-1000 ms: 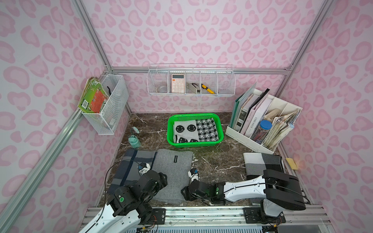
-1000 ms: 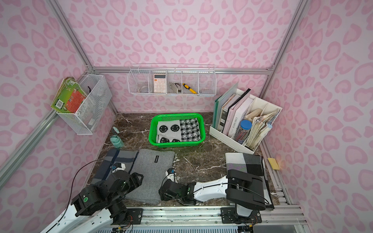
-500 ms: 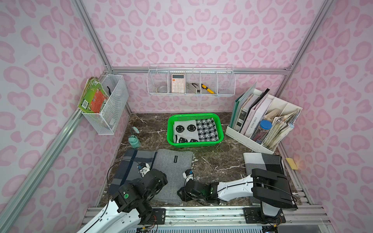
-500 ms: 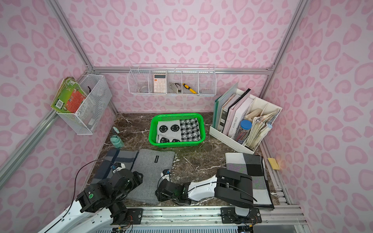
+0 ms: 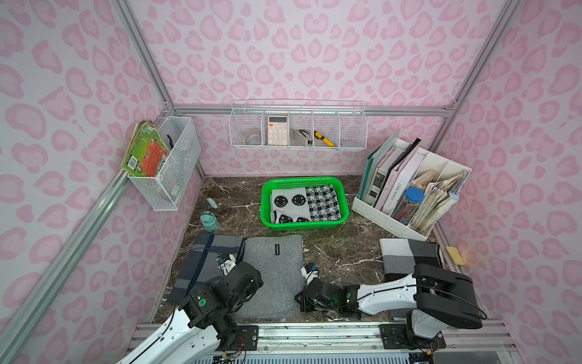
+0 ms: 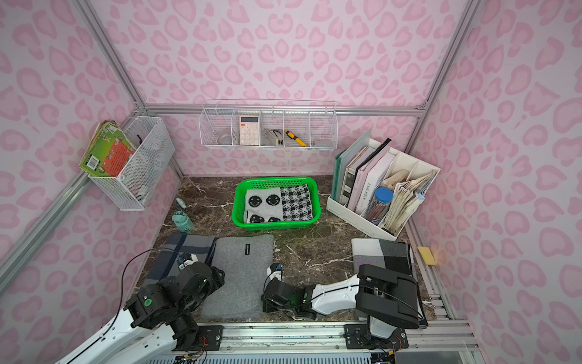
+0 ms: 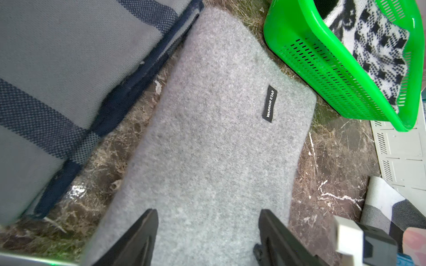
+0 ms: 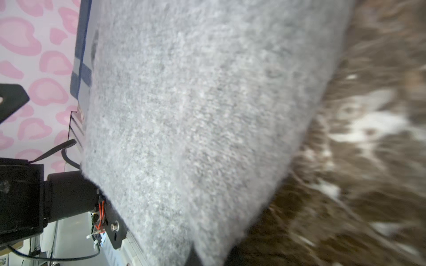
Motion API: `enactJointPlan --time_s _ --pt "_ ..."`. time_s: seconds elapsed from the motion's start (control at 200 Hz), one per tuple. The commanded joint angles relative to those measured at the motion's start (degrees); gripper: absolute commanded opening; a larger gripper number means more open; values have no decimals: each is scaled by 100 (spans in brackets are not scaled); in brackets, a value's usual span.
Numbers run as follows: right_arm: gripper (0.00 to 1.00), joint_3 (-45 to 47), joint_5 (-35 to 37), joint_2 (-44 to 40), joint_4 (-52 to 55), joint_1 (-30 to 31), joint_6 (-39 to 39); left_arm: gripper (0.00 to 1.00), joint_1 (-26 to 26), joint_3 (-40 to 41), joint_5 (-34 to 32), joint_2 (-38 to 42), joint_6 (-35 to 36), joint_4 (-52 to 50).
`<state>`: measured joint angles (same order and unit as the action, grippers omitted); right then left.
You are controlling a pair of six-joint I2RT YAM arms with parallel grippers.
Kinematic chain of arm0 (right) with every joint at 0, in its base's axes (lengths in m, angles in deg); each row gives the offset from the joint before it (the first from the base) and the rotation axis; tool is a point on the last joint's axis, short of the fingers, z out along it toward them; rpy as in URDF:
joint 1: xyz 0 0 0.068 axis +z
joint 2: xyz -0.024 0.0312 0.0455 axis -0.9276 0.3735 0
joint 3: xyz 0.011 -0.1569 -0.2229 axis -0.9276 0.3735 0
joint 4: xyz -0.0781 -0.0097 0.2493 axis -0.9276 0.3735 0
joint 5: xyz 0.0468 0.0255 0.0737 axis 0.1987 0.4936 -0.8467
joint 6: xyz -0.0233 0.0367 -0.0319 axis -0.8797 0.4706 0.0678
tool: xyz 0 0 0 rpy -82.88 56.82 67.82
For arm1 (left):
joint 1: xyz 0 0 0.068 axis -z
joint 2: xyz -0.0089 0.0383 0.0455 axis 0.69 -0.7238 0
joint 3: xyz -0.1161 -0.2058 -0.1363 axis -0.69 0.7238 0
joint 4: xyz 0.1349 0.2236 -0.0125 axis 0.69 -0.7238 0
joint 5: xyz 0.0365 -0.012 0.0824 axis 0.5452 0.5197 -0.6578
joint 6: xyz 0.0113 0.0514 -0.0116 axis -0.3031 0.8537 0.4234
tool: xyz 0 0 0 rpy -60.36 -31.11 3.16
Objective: Put the folded scarf in the basket
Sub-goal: Adjust the scarf at the center of the board.
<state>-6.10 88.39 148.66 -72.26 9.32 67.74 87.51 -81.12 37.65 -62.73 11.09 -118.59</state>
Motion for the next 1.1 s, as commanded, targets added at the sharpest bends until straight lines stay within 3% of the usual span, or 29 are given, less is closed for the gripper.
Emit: enactJointPlan --time_s 0.0,0.235,0.395,0.565,0.76,1.095 --pt "0 409 444 -440 133 -86 382 74 -2 117 229 -117 121 378" --pt "0 1293 835 -1484 619 -155 961 72 -2 297 624 -767 195 977" --pt "6 1394 943 -1859 1088 -137 1030 70 10 426 525 -1028 143 1006" --pt "26 1347 1093 -2169 1494 -67 972 72 11 899 547 -1060 -29 1407" --pt "65 1165 1221 -2354 1697 -120 176 71 16 1006 681 -1230 -50 1876" --pt "73 338 249 -1884 1709 -1364 -1273 70 15 862 441 -1512 -25 2034"
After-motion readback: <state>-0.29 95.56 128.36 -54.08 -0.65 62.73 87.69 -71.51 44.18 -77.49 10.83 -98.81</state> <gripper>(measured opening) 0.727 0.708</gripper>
